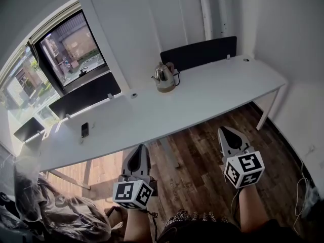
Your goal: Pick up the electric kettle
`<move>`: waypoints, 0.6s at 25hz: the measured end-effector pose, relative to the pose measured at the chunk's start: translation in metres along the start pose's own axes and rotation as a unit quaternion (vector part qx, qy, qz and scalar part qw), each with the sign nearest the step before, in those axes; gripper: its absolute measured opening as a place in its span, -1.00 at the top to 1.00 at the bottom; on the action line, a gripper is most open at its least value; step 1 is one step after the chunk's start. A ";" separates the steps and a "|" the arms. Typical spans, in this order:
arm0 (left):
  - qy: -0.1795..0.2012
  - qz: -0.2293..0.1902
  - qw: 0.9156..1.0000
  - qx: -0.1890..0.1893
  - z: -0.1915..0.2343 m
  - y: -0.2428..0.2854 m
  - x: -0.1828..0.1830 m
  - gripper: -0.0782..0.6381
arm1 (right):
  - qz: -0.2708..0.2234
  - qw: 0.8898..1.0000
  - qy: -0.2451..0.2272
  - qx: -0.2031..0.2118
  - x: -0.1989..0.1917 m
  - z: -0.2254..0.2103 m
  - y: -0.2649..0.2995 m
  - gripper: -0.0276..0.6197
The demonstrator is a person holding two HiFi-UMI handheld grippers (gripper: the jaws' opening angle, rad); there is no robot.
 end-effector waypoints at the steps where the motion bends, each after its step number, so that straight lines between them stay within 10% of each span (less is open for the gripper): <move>1: 0.003 0.004 1.000 -0.001 -0.002 0.001 -0.001 0.78 | 0.003 1.000 0.003 -0.001 -0.002 -0.002 0.002 0.89; 15: -0.015 -0.006 1.000 0.017 0.036 0.085 -0.022 0.78 | -0.008 1.000 0.002 -0.022 -0.008 -0.034 0.073 0.90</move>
Point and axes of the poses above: the fingertips, and each gripper's own axes: y forward along the fingers, z to its left, x out of its top, the point moved 6 cm from there along -y, backward along the fingers, and after that the axes turned 4 degrees about -z, right-handed, at the moved point
